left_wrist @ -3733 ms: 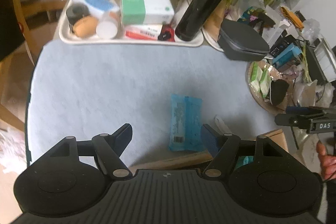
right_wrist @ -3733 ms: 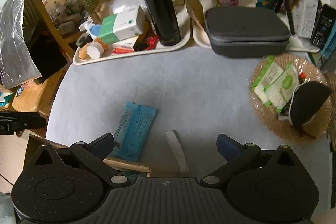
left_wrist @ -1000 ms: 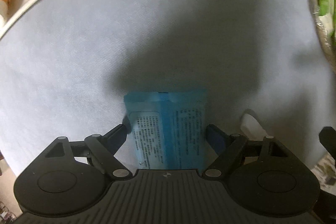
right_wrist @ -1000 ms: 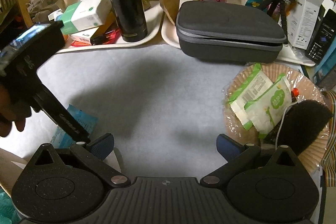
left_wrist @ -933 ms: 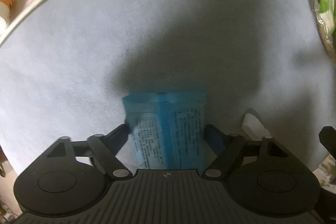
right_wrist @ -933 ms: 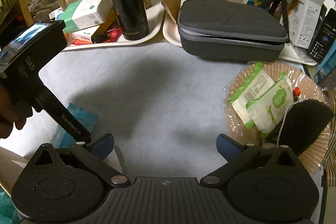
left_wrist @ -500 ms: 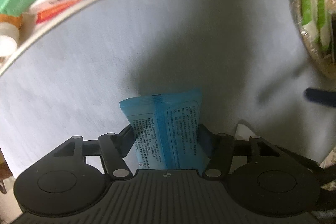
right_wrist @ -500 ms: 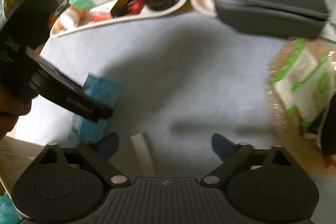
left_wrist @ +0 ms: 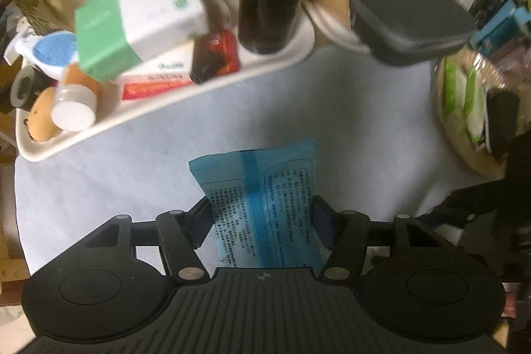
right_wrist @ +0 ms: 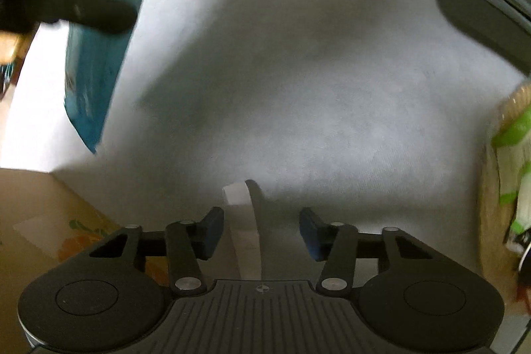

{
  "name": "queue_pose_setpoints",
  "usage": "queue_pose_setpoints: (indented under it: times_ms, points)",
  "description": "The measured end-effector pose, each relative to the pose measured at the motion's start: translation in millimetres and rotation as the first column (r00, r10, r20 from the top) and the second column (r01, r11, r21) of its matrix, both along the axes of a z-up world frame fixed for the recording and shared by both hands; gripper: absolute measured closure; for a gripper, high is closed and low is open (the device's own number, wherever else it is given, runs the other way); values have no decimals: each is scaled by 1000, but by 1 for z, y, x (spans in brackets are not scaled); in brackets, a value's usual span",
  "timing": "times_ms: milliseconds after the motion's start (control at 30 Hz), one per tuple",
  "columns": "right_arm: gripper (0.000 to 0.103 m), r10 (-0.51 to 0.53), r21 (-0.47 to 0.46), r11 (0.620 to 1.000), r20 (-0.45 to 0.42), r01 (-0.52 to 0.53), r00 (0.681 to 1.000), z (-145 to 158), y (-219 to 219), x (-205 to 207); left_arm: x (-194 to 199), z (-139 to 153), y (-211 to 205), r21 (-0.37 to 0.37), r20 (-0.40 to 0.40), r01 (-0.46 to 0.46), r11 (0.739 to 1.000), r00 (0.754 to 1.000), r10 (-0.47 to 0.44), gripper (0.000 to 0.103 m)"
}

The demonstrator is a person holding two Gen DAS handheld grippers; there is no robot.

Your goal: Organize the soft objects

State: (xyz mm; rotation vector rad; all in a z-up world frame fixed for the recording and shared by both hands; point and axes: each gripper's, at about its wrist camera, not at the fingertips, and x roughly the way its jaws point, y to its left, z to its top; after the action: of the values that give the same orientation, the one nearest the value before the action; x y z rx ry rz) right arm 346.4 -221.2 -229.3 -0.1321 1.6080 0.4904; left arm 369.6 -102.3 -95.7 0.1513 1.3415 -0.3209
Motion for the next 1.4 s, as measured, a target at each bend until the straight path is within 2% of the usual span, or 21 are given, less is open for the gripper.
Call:
queue_pose_setpoints:
  times_ms: [67,100,133,300,433,500,700,800,900,1000,1133,1400]
  points:
    - [70,53,-32,998,25,-52,998,2,7,-5,-5,9,4,-17,26,-3,1000,1000,3,43]
    - [87,73,-49,996,39,-71,997,2,10,-8,-5,15,8,-25,37,-3,1000,999,4,43]
    - [89,76,-57,996,47,-73,996,2,11,-9,-3,20,11,-34,46,-2,999,999,4,43]
    - [93,41,-71,997,137,-31,990,12,-3,-8,-15,37,21,-74,82,5,997,997,1,43]
    - [94,-34,-16,999,182,38,983,24,-17,-5,-20,46,26,-92,103,13,996,995,-4,43]
    - [94,-62,-3,998,198,64,978,29,-22,-3,-18,42,28,-101,111,13,995,994,-2,43]
    - [96,-119,33,993,249,114,961,44,-34,-4,-22,47,35,-133,131,0,991,991,17,43]
    - [97,-156,76,987,317,140,935,61,-45,-6,-27,53,41,-152,143,-7,988,989,29,43]
    - [97,-193,152,978,400,143,896,82,-55,-9,-36,61,48,-168,161,-11,986,986,38,43]
    - [97,-208,176,975,477,139,854,103,-57,-17,-48,71,57,-184,189,-11,983,981,47,43]
    - [97,-215,200,972,532,126,819,128,-57,-29,-64,88,66,-207,226,-10,978,972,58,43]
    - [97,-230,242,965,592,101,773,188,-57,-61,-103,123,78,-241,283,6,970,957,64,43]
